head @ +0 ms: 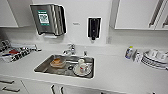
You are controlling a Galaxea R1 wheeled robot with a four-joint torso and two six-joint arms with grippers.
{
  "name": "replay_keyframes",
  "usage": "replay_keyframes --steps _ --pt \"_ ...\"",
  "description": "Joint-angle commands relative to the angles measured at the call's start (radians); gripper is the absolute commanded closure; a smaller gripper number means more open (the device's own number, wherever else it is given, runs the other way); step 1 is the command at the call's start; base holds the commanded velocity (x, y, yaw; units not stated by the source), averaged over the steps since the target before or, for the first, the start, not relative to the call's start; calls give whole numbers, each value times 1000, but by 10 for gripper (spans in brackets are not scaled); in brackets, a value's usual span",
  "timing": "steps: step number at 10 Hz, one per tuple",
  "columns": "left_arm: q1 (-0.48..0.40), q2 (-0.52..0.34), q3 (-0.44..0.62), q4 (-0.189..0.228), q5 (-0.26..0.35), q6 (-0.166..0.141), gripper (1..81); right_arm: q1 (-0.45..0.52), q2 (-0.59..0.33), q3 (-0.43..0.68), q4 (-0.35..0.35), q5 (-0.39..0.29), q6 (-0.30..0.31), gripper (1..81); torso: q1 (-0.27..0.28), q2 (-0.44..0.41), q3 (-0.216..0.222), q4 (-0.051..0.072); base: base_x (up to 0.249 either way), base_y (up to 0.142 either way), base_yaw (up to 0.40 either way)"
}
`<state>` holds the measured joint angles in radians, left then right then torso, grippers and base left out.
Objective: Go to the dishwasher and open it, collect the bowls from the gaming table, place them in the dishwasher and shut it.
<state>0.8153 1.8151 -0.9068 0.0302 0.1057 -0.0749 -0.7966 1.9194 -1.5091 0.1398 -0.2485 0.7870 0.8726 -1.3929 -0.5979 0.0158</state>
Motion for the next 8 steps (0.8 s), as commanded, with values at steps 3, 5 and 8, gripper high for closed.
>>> replay_keyframes --steps 3,5,8 --pt "-92 -39 23 4 19 7 10 76 -6 -51 3 -60 8 10 0 0 0 0 0 0 0" --pt "-92 -37 20 4 19 7 10 38 43 -94 -6 -60 5 10 0 0 0 0 0 0 0" --pt "-92 -37 19 0 19 9 10 -14 62 -112 -3 -60 -2 10 0 0 0 0 0 0 0"
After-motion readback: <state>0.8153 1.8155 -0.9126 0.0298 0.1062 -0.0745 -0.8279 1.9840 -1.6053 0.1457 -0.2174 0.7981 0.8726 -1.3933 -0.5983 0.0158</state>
